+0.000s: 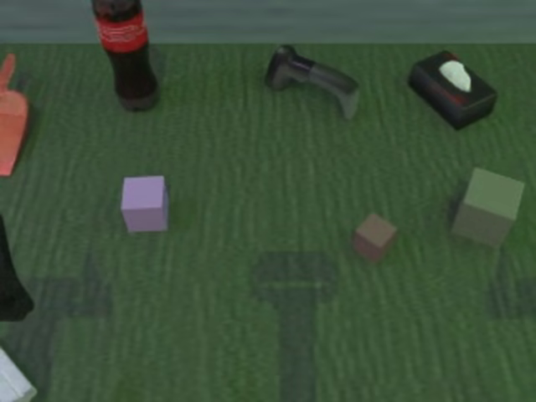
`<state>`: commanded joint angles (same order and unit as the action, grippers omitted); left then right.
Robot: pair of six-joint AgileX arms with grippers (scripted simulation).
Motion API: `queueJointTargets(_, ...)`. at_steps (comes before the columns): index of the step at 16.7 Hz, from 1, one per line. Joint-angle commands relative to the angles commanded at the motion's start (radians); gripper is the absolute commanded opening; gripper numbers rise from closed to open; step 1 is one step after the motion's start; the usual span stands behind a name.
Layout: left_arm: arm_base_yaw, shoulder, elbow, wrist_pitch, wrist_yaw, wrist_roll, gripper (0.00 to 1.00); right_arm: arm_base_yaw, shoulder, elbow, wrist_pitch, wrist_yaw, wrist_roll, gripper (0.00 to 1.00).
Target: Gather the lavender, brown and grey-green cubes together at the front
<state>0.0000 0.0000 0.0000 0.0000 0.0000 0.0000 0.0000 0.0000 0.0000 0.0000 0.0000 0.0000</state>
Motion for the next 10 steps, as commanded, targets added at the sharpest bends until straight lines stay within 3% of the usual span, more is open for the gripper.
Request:
queueJointTargets(5, 0.0, 0.0, 0.0, 0.0, 0.0, 0.0, 1.0, 0.021, 0.061, 0.061, -0.04, -0.002, -0.013, 1.0)
queueJointTargets(10, 0.0, 0.0, 0.0, 0.0, 0.0, 0.0, 1.0, 0.101, 0.377, 0.348, -0.216, -0.002, -0.068, 1.0)
